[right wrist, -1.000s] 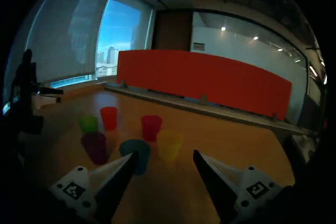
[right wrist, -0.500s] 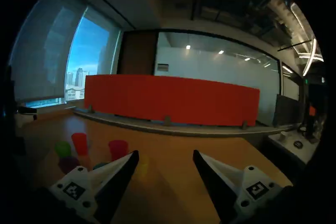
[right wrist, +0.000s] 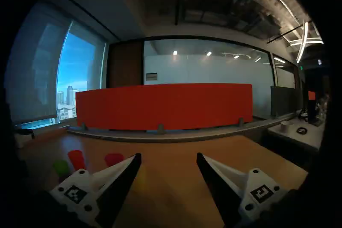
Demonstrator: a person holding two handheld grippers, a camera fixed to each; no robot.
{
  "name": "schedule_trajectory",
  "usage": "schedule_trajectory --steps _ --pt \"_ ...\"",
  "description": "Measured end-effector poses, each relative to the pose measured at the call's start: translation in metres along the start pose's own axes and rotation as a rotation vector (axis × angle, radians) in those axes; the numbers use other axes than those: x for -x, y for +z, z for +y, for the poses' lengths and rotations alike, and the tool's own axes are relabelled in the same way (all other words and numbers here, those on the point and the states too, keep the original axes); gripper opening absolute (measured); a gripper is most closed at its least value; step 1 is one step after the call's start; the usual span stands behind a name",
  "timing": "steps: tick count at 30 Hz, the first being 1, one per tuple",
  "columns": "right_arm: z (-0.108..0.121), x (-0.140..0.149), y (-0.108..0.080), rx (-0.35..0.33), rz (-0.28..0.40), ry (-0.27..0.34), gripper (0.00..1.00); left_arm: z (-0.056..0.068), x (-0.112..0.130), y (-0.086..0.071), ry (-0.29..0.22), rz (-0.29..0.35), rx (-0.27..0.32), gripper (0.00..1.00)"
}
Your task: Pour water
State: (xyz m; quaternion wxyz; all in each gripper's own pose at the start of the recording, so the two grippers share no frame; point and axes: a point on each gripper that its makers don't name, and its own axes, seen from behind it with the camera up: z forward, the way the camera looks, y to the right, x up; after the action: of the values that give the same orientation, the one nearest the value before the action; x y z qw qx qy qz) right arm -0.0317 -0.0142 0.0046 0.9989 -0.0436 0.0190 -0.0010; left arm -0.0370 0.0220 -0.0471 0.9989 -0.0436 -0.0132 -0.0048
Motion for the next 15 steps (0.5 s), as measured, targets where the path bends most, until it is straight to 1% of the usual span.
schedule_trajectory --steps 3,8,12,15 --pt "0.0017 -0.0001 -0.0005 0.004 0.006 0.011 1.00 -0.0028 0.0003 0.0007 -0.004 0.006 -0.015 1.00" --pt "0.0013 0.0007 -0.0018 -0.008 0.006 0.018 1.00 -0.0059 0.0034 0.0032 0.028 0.012 -0.051 1.00" --pt "0.0055 -0.0022 -0.0039 0.002 0.008 0.009 1.00 -0.0051 0.0050 0.0033 0.051 0.024 -0.076 1.00" --pt "0.0100 -0.0044 -0.0055 0.012 0.011 0.003 1.00 -0.0060 0.0053 0.0032 0.057 0.034 -0.093 1.00"
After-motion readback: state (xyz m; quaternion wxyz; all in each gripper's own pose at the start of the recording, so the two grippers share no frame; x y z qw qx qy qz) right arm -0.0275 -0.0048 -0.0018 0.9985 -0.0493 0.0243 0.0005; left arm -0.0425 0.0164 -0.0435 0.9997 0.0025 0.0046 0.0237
